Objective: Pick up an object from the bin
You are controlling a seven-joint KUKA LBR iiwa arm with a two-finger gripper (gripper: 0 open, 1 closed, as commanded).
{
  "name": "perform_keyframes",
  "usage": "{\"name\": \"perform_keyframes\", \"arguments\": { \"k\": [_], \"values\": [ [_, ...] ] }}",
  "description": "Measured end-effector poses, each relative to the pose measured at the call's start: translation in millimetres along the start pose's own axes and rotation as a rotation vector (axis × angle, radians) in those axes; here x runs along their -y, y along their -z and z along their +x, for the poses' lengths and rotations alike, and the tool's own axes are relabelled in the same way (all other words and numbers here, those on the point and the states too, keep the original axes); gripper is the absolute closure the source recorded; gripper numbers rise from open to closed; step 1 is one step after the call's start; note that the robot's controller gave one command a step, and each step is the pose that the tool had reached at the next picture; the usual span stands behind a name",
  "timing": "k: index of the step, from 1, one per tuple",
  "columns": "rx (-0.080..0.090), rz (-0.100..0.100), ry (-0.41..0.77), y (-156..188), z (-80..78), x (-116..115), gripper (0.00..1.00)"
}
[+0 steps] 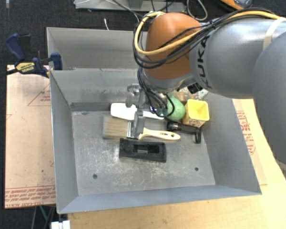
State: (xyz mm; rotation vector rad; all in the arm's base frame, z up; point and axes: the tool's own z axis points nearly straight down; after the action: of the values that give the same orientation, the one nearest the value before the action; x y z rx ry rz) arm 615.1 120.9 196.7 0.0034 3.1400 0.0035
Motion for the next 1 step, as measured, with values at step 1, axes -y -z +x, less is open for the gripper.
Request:
{"name": "perform_keyframes", "arguments": {
  "k": [1],
  "values": [
    [0.000,0.000,0.000,0.0,0.0,0.0,0.00]
  ]
}}
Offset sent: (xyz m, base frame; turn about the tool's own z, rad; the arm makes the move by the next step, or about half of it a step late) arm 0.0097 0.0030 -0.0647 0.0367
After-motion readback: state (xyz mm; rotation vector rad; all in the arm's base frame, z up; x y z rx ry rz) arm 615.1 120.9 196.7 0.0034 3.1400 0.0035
